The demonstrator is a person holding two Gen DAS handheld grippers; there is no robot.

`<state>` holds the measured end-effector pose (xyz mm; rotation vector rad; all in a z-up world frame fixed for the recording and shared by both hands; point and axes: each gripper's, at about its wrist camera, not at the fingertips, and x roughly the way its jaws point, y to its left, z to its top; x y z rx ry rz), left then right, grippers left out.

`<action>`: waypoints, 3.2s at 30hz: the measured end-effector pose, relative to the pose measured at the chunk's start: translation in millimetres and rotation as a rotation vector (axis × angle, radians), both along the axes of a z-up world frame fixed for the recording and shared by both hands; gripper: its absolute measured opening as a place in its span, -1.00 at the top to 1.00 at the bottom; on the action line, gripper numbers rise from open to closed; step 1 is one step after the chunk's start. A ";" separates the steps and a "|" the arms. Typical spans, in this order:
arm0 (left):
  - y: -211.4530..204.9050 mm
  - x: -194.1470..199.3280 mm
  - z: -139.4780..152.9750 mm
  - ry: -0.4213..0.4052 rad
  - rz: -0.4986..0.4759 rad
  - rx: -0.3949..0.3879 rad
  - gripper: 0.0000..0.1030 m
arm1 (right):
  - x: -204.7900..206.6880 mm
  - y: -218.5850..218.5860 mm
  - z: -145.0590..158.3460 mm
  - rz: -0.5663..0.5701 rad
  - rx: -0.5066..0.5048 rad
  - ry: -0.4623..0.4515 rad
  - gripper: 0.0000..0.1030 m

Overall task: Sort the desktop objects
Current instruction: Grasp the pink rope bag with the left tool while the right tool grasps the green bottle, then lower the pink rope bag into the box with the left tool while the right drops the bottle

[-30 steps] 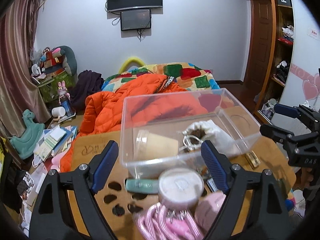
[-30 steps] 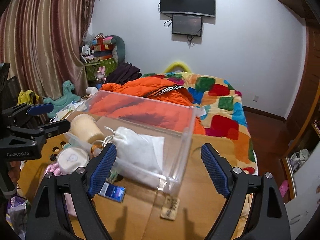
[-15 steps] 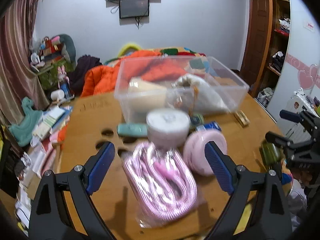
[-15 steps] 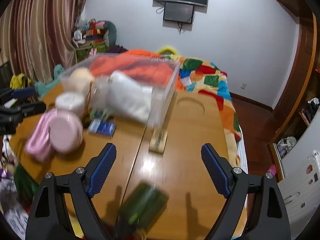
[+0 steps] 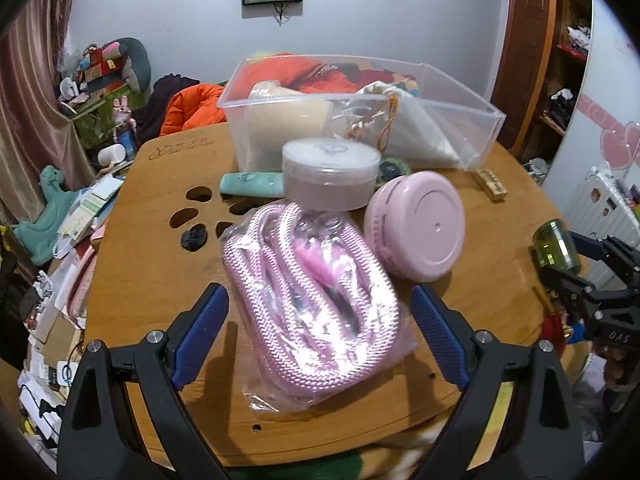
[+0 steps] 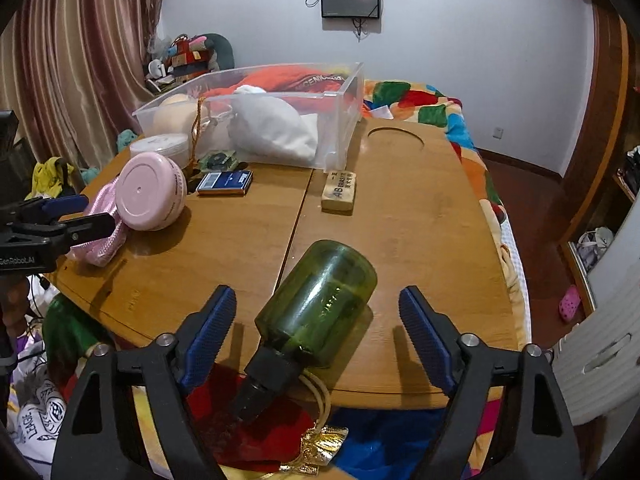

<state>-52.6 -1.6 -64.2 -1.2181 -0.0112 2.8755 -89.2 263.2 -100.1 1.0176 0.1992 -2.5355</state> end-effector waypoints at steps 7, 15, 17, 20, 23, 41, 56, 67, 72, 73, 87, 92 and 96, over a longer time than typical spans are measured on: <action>-6.7 -4.9 -8.7 -0.021 0.011 0.039 -0.85 | -6.7 -5.0 -6.8 0.013 -0.006 -0.025 0.00; 1.0 -15.4 -14.3 0.003 0.021 -0.001 -0.79 | -6.7 -11.8 -3.9 0.019 0.014 0.009 0.10; 5.5 -15.9 -14.6 0.020 0.021 -0.024 -0.69 | -8.2 -13.1 -1.3 0.023 0.009 0.011 0.10; 5.7 -15.9 -13.6 0.040 0.029 -0.024 -0.53 | -10.2 -14.4 3.4 0.028 -0.005 0.018 0.12; 2.3 -15.0 -12.5 0.051 0.034 -0.019 -0.39 | -10.8 -16.5 8.8 0.039 -0.023 0.024 0.13; -19.8 2.8 1.9 0.077 0.053 0.065 -0.20 | -21.5 -38.0 20.9 0.094 -0.069 0.018 0.15; -21.8 18.7 31.8 0.159 0.040 0.077 -0.19 | -26.8 -44.6 25.8 0.109 -0.099 0.012 0.16; -22.6 10.8 42.5 0.179 0.031 0.092 -0.19 | -31.5 -47.0 41.9 0.117 -0.115 0.048 0.18; -21.9 6.9 56.1 0.214 0.027 0.090 -0.19 | -36.6 -48.7 52.2 0.123 -0.123 0.073 0.18; -22.2 5.5 60.4 0.225 0.026 0.092 -0.19 | -38.5 -48.2 54.7 0.124 -0.128 0.077 0.19; -13.9 -24.9 94.9 0.293 -0.040 0.074 -0.19 | -64.0 -56.1 94.0 0.124 -0.124 0.182 0.19; -10.5 -40.7 105.6 0.306 -0.057 0.065 -0.19 | -80.9 -57.8 107.0 0.121 -0.131 0.204 0.18; -11.1 -55.8 110.7 0.302 -0.062 0.071 -0.19 | -93.7 -61.9 110.1 0.124 -0.124 0.205 0.18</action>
